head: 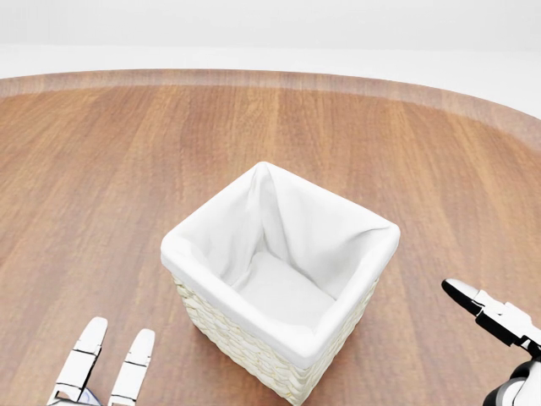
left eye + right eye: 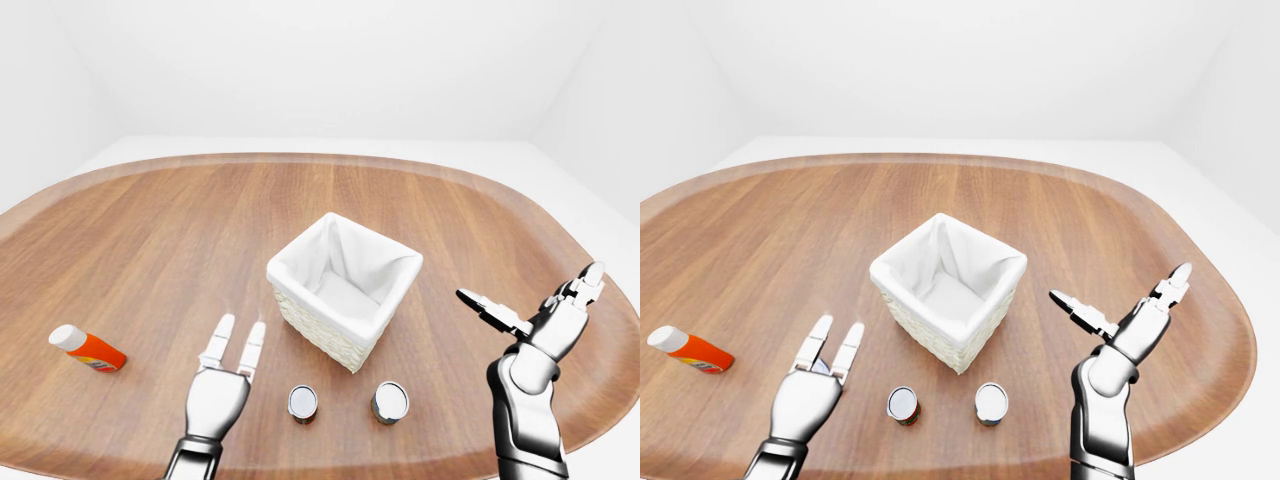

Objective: Pick up the alphabet soup and the cream cheese box, and put them in the basket.

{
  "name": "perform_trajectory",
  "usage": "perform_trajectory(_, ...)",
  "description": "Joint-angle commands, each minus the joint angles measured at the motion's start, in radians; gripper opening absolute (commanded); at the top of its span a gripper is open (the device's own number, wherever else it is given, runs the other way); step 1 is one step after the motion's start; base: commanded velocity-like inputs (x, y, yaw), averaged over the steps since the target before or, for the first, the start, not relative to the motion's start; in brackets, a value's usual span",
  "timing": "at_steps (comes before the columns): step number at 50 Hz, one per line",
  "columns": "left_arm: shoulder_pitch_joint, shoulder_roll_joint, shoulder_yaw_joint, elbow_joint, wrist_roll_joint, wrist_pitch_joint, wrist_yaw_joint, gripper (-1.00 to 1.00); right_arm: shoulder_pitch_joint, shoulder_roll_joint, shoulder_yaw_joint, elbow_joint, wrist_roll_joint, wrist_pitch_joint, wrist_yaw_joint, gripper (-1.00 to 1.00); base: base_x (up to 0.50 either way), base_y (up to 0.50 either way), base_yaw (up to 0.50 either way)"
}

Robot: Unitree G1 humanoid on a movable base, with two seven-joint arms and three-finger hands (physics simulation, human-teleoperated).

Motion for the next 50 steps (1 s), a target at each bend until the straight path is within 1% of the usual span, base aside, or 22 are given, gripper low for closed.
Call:
perform_trajectory(1, -0.036, 0.013, -0.003, 0.104, -0.028, 0.017, 0.000, 1.00, 0.001, 0.001, -0.001, 0.001, -0.001, -0.002, 0.000, 1.00, 0.00, 0.00, 0.00)
perform_trajectory(4, -0.045, 0.014, -0.007, 0.130, -0.031, 0.024, 0.000, 1.00, 0.001, 0.001, 0.000, -0.003, 0.000, 0.002, 0.000, 1.00, 0.00, 0.00, 0.00)
perform_trajectory(5, -0.049, 0.016, -0.009, 0.140, -0.036, 0.024, 0.000, 1.00, 0.005, 0.002, 0.000, -0.017, -0.001, 0.012, 0.000, 1.00, 0.00, 0.00, 0.00)
perform_trajectory(6, -0.051, 0.017, -0.009, 0.142, -0.039, 0.025, 0.000, 1.00, 0.005, 0.003, 0.000, -0.019, -0.001, 0.013, 0.000, 1.00, 0.00, 0.00, 0.00)
perform_trajectory(10, -0.064, 0.020, -0.011, 0.166, -0.048, 0.028, 0.000, 1.00, 0.002, 0.002, -0.002, -0.003, -0.001, 0.002, 0.000, 1.00, 0.00, 0.00, 0.00)
perform_trajectory(13, -0.077, 0.021, -0.018, 0.194, -0.051, 0.035, 0.000, 1.00, 0.004, 0.003, -0.001, -0.009, -0.001, 0.004, 0.000, 1.00, 0.00, 0.00, 0.00)
perform_trajectory(16, -0.104, 0.023, -0.023, 0.249, -0.059, 0.042, 0.000, 1.00, 0.002, 0.002, -0.001, 0.000, -0.002, -0.003, 0.000, 1.00, 0.00, 0.00, 0.00)
perform_trajectory(18, -0.112, 0.025, -0.026, 0.262, -0.068, 0.043, 0.000, 1.00, 0.001, 0.001, 0.000, 0.006, -0.001, -0.007, 0.000, 1.00, 0.00, 0.00, 0.00)
perform_trajectory(23, -0.142, 0.028, -0.036, 0.312, -0.081, 0.050, 0.000, 1.00, 0.005, 0.003, 0.001, -0.011, -0.003, 0.007, 0.000, 1.00, 0.00, 0.00, 0.00)
perform_trajectory(30, -0.174, 0.032, -0.046, 0.364, -0.094, 0.060, 0.000, 1.00, 0.003, 0.002, 0.001, -0.001, -0.006, 0.002, 0.000, 1.00, 0.00, 0.00, 0.00)
perform_trajectory(33, -0.182, 0.035, -0.049, 0.369, -0.101, 0.060, 0.000, 1.00, -0.001, 0.001, 0.001, 0.010, -0.006, -0.005, 0.000, 1.00, 0.00, 0.00, 0.00)
perform_trajectory(38, -0.198, 0.035, -0.054, 0.388, -0.104, 0.063, 0.000, 1.00, 0.000, 0.000, 0.002, 0.002, -0.004, 0.002, 0.000, 1.00, 0.00, 0.00, 0.00)
perform_trajectory(43, -0.219, 0.038, -0.057, 0.420, -0.110, 0.066, 0.000, 1.00, -0.004, -0.002, 0.002, 0.021, -0.004, -0.013, 0.000, 1.00, 0.00, 0.00, 0.00)
perform_trajectory(47, -0.221, 0.039, -0.060, 0.412, -0.112, 0.065, 0.000, 1.00, -0.002, -0.001, 0.003, 0.012, -0.004, -0.006, 0.000, 1.00, 0.00, 0.00, 0.00)
perform_trajectory(50, -0.234, 0.037, -0.063, 0.438, -0.111, 0.066, 0.000, 1.00, -0.002, -0.002, 0.002, 0.015, -0.004, -0.009, 0.000, 1.00, 0.00, 0.00, 0.00)
